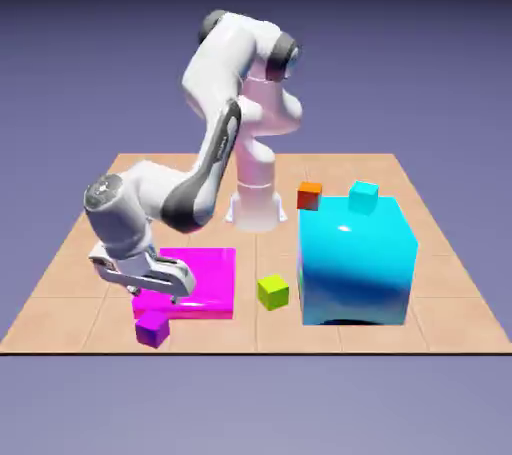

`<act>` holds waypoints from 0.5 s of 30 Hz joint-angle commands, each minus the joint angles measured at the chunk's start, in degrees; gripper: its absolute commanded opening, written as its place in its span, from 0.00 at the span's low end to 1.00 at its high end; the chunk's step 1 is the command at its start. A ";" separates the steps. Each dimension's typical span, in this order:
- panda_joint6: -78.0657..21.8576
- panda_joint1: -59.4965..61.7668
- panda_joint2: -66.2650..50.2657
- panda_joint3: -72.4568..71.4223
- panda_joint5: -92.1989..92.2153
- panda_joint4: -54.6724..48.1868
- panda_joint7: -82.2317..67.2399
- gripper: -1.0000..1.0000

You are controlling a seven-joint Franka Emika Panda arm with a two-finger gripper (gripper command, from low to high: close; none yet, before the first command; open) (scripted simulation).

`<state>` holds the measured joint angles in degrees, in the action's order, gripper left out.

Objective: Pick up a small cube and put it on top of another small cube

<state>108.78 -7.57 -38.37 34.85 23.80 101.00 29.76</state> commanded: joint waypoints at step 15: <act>-8.15 -1.35 -13.06 5.05 5.02 -8.13 -2.72 0.00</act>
<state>100.62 -8.91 -51.43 39.90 28.94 92.87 27.01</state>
